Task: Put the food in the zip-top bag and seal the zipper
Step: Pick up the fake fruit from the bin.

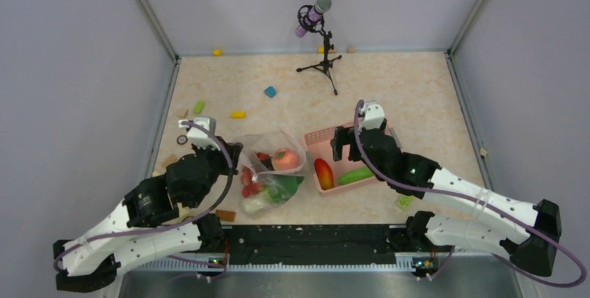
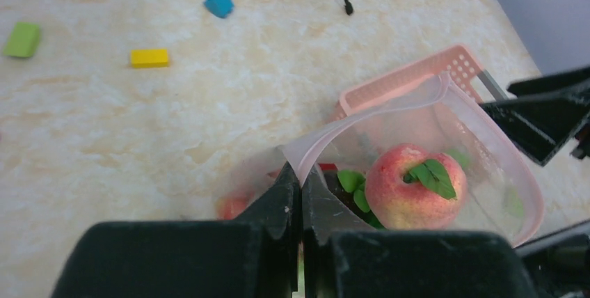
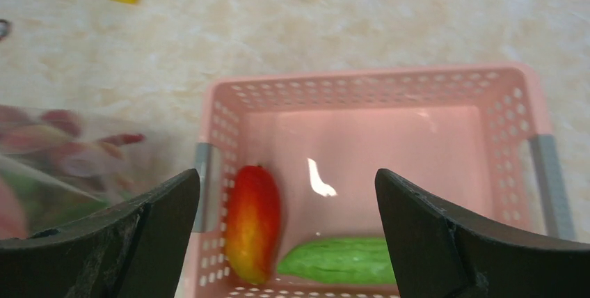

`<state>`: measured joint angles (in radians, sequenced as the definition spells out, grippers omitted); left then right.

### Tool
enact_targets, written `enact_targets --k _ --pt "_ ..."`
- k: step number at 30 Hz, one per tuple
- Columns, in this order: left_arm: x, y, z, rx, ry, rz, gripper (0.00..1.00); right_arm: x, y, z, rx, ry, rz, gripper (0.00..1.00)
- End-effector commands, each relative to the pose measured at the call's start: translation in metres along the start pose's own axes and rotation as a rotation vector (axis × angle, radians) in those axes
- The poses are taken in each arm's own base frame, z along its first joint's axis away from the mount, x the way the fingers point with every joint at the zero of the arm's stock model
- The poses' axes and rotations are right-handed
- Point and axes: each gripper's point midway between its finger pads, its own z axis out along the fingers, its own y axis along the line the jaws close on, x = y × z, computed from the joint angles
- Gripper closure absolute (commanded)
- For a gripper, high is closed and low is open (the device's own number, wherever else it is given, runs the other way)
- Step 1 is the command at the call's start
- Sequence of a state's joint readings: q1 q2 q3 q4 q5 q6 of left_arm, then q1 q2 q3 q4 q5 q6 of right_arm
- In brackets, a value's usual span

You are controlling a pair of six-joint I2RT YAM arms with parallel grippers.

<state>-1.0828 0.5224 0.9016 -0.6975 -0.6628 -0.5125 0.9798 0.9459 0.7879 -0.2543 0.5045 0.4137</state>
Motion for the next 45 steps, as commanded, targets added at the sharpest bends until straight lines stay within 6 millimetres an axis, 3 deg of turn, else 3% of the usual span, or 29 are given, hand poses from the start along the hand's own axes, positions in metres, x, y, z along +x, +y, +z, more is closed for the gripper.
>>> enact_targets --k 1,5,13,23,29,32,37,45 --pt "-0.044 0.034 -0.017 -0.199 -0.121 -0.103 1.00 -0.001 -0.040 -0.011 0.220 0.005 -0.007 0.05" --pt "-0.051 0.031 -0.023 -0.162 -0.131 -0.136 1.00 0.016 -0.042 -0.001 0.218 0.053 -0.007 0.05" --pt "-0.047 0.015 -0.021 -0.057 -0.109 -0.120 1.00 0.084 -0.018 0.048 0.025 0.354 0.082 0.09" --pt "-0.048 0.003 -0.020 0.014 -0.110 -0.113 1.00 0.117 0.011 0.078 -0.116 0.460 0.106 0.12" --pt "-0.059 -0.034 -0.017 0.135 -0.073 -0.133 1.00 0.137 0.009 0.082 -0.119 0.503 0.092 0.14" --pt "-0.046 -0.053 -0.001 0.154 0.017 -0.086 1.00 0.146 0.006 0.083 -0.111 0.526 0.079 0.15" --pt "-0.019 -0.040 0.019 0.039 0.086 -0.010 1.00 0.161 0.000 0.083 -0.087 0.574 0.065 0.17" --pt "-0.022 -0.007 0.015 -0.053 -0.027 -0.022 1.00 0.167 -0.019 0.084 0.026 0.589 0.051 0.28"
